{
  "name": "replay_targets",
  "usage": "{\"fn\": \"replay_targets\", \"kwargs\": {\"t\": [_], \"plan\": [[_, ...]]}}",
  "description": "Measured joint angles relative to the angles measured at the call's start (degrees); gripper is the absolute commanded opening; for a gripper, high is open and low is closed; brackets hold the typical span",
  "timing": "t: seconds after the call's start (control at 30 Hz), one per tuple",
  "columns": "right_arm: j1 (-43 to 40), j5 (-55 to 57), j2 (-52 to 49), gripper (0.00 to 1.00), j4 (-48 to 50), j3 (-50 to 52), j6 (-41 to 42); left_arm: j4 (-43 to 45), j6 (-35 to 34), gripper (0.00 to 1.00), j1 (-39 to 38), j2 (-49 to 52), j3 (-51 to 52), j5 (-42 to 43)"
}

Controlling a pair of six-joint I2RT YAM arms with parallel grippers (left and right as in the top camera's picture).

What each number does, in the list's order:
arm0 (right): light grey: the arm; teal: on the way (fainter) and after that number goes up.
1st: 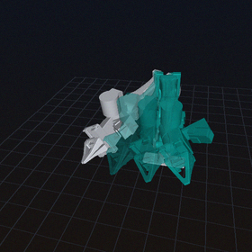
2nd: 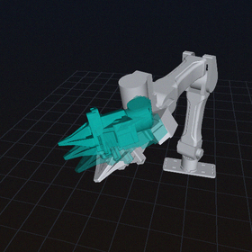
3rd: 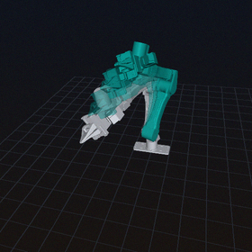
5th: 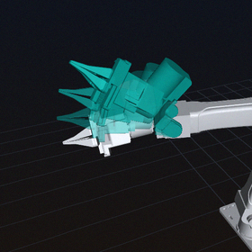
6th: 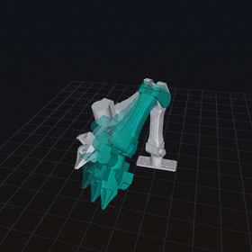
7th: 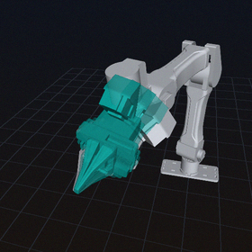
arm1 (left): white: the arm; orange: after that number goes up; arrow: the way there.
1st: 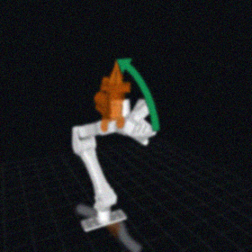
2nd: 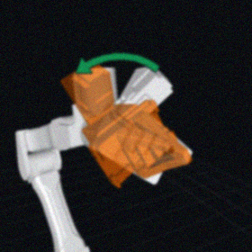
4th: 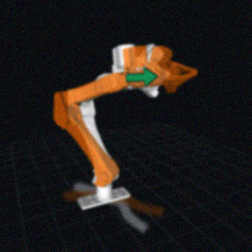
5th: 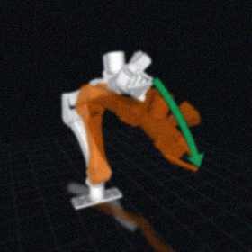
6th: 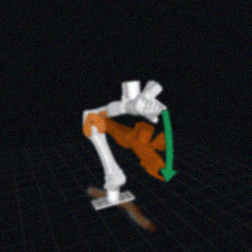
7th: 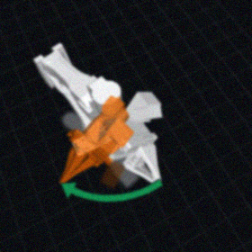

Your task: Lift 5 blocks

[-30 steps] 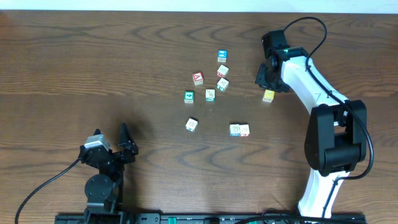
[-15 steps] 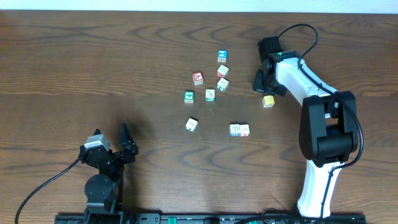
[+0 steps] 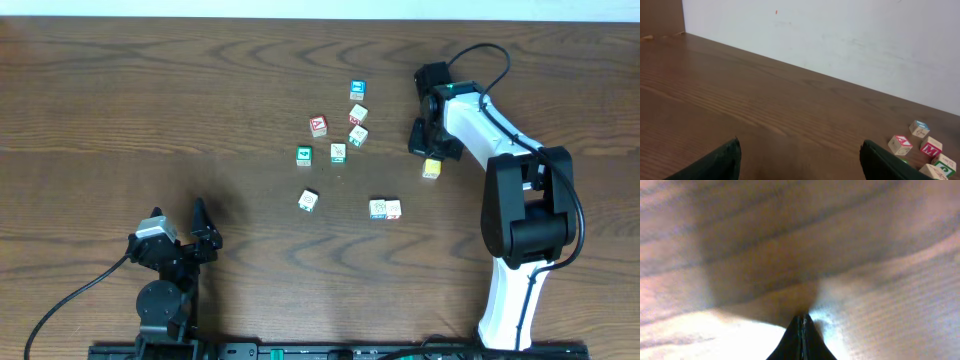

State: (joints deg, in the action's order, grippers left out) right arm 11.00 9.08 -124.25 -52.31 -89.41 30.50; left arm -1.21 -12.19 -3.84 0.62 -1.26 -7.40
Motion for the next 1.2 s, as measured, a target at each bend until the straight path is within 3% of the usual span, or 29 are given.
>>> {"fn": "replay_targets", "kwargs": {"t": [0.47,0.77,1.2], "plan": [[0.92,-0.02,0.00,0.01,-6.03,0.00,-0.90,0.00,0.00,0.77,0.00,0.00,0.00,0.00],[5.66,-0.46,0.00,0.01,-7.56,0.00,-1.18,0.00,0.00,0.76,0.00,0.00,0.00,0.00],[5.42,-0.50,0.02,0.01,-3.34,0.00,-1.27,0.00,0.00,0.76,0.00,0.00,0.00,0.00]]}}
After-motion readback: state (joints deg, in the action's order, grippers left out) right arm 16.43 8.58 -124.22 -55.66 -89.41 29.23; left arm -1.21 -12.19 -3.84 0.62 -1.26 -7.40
